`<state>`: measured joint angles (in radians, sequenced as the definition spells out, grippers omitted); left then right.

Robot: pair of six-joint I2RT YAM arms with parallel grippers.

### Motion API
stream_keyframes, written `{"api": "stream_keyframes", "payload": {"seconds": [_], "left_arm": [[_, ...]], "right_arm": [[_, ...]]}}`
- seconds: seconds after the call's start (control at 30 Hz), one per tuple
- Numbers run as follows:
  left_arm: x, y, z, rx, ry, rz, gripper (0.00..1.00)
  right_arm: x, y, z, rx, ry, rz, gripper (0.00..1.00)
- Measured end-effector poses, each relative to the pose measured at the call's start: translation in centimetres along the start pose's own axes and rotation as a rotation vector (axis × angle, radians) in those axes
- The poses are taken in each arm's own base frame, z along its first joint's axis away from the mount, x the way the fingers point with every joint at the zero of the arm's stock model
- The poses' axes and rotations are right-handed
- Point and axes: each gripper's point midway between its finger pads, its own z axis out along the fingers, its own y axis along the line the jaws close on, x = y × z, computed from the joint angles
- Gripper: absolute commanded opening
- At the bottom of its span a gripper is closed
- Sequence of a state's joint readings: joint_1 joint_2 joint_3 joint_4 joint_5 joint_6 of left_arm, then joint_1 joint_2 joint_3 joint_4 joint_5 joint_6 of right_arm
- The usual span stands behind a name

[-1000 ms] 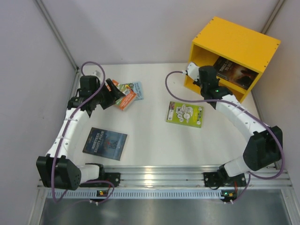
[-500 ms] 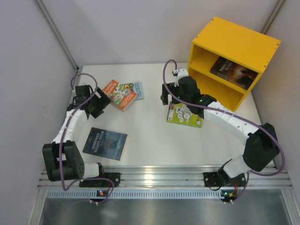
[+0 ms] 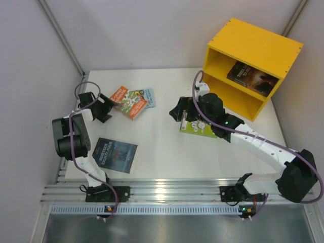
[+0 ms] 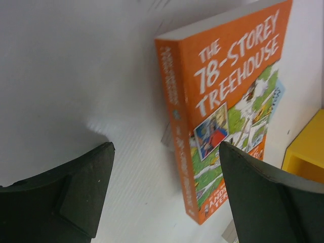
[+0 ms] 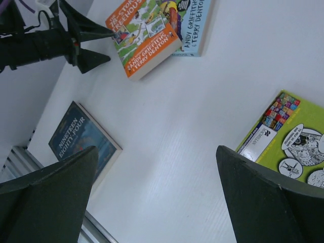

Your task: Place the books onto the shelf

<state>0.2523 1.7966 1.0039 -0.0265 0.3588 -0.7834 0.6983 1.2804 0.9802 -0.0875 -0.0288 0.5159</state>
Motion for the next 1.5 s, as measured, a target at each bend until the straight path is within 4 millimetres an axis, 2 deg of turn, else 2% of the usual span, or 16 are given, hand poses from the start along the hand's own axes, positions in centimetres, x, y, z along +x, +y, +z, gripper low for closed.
{"api": "stream_keyframes", "payload": {"seconds": [0.17, 0.3, 0.43, 0.47, 0.57, 0.7, 0.83, 0.93, 1.03, 1.13, 1.23, 1.33, 1.5], "left_arm": [[-2.1, -2.2, 2.5, 0.109, -0.03, 0.011, 0.86], [-2.9, -3.0, 3.8, 0.157, -0.029, 0.012, 0.74], [-2.8, -3.0, 4.7, 0.179, -0.012, -0.013, 0.42], [-2.6, -3.2, 4.8, 0.197, 0.0, -0.022, 0.22], [-3.1, -4.6, 4.3, 0.251, 0.01, -0.037, 0.0], [-3.2, -5.6, 3.7, 0.273, 0.022, -0.061, 0.0], [-3.0, -7.7, 1.6, 0.271, 0.009, -0.057, 0.0], [-1.8, -10.6, -1.1, 0.275, -0.004, -0.014, 0.0], [1.1, -13.9, -3.6, 0.284, 0.012, 0.042, 0.0], [5.4, -16.6, -6.0, 0.298, 0.07, 0.096, 0.0], [8.8, -17.8, -7.9, 0.296, 0.129, 0.124, 0.0], [10.6, -17.9, -9.3, 0.267, 0.152, 0.127, 0.0], [12.3, -17.5, -10.7, 0.236, 0.174, 0.108, 0.0]], "right_arm": [[-2.0, 1.0, -1.3, -0.029, -0.07, -0.001, 1.0], [-2.8, 0.8, -1.8, -0.013, -0.103, -0.015, 1.0], [-3.1, 0.3, -2.0, 0.013, -0.118, -0.037, 1.0], [-3.1, 0.2, -2.0, 0.018, -0.119, -0.047, 1.0], [-2.9, -0.2, -2.1, 0.033, -0.107, -0.088, 1.0], [-2.6, -0.7, -2.4, 0.057, -0.072, -0.165, 1.0], [-3.7, 0.7, -2.2, 0.062, -0.07, -0.273, 0.98], [-5.0, 3.7, -1.2, 0.052, -0.079, -0.405, 0.9], [-5.0, 8.0, 0.0, 0.02, -0.095, -0.595, 0.9], [-2.8, 11.4, 1.2, 0.018, -0.084, -0.807, 0.9], [0.6, 13.3, 2.8, 0.026, -0.038, -0.995, 0.9], [4.0, 13.6, 4.1, 0.069, 0.013, -1.164, 0.9], [6.4, 12.6, 5.6, 0.197, 0.049, -1.364, 0.89]]}}
